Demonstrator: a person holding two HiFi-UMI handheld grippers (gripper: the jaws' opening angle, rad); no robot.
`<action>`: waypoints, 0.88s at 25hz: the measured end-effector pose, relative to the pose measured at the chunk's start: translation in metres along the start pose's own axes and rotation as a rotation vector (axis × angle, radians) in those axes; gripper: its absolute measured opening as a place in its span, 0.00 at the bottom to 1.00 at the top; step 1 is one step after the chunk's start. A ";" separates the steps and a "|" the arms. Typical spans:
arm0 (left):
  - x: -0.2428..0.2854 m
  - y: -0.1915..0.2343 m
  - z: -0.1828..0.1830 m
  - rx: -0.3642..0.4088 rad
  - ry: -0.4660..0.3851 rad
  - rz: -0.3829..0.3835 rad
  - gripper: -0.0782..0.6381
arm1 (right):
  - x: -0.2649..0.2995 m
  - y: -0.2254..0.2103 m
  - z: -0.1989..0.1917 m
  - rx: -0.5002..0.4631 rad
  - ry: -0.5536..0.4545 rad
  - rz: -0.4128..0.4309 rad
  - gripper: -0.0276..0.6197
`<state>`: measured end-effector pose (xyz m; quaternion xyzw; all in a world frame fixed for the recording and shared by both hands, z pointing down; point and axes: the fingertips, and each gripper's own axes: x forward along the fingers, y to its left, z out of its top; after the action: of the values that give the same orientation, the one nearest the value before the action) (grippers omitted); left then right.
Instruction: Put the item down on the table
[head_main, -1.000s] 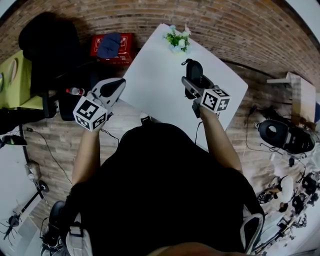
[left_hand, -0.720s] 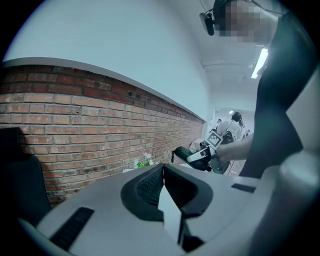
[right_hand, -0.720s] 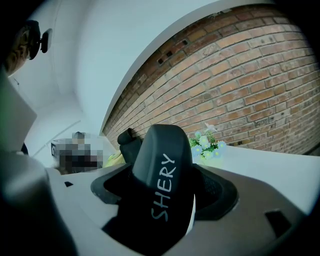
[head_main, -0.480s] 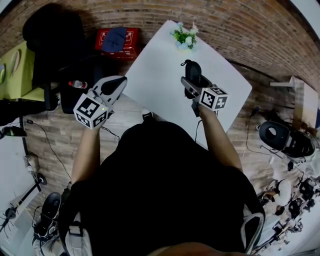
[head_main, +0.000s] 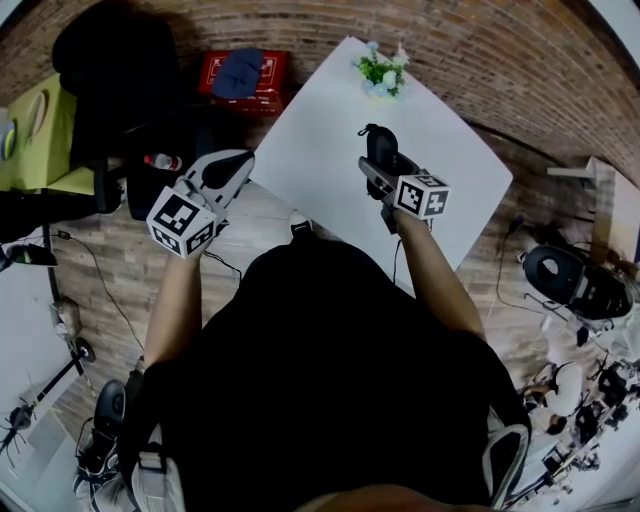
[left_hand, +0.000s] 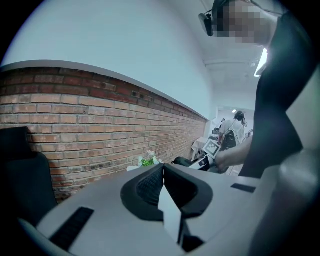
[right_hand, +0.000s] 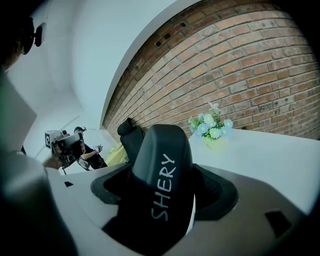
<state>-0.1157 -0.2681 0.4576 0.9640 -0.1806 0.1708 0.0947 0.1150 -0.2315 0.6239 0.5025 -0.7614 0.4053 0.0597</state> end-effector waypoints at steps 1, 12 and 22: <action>-0.001 0.001 -0.001 -0.001 0.001 0.001 0.12 | 0.003 0.000 -0.002 -0.003 0.005 -0.003 0.64; -0.015 0.006 -0.005 -0.006 0.007 0.022 0.12 | 0.031 -0.016 -0.030 0.016 0.064 -0.032 0.64; -0.030 0.008 -0.015 -0.018 0.015 0.058 0.12 | 0.051 -0.027 -0.053 -0.011 0.125 -0.050 0.64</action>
<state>-0.1499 -0.2625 0.4613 0.9561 -0.2094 0.1792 0.0996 0.0955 -0.2370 0.7000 0.4945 -0.7457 0.4300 0.1200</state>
